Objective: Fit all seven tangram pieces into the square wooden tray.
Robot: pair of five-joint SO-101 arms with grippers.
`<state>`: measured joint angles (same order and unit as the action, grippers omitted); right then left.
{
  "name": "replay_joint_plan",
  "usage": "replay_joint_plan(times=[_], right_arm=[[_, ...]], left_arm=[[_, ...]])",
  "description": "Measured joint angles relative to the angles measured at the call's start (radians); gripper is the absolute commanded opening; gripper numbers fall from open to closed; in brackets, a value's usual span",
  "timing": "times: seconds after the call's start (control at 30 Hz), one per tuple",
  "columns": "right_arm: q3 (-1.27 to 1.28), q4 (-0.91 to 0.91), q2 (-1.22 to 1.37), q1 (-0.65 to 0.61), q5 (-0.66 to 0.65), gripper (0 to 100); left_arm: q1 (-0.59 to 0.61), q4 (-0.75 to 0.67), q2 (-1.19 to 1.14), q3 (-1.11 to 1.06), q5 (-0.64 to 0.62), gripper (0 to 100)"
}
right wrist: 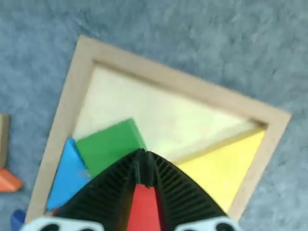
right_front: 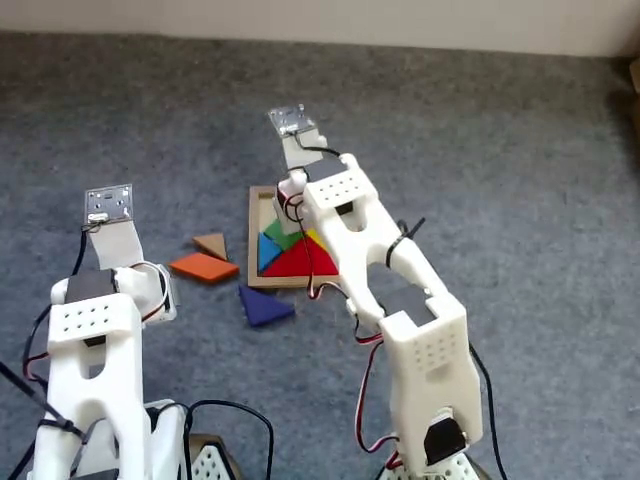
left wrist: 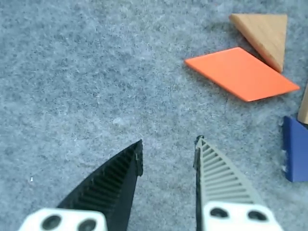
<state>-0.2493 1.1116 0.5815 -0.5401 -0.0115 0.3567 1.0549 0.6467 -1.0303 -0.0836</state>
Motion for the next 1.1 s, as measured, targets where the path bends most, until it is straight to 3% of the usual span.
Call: replay_joint_plan(times=[0.27,0.47,0.87,1.1], right_arm=[[0.02,0.098,-0.049,-0.044,-0.002,0.6],[0.084,0.135,-0.252,-0.043,-0.003,0.6],[0.568,0.155,-0.824,-0.003,-0.003,0.6],[0.888,0.155,-1.122,0.153,-0.003,0.6]], left_arm=[[0.0,0.0,0.0,0.0,0.0,18],[0.0,0.0,0.0,0.0,0.0,18],[0.0,0.0,0.0,0.057,0.0,18],[0.0,0.129,0.0,0.227,0.055,19]])
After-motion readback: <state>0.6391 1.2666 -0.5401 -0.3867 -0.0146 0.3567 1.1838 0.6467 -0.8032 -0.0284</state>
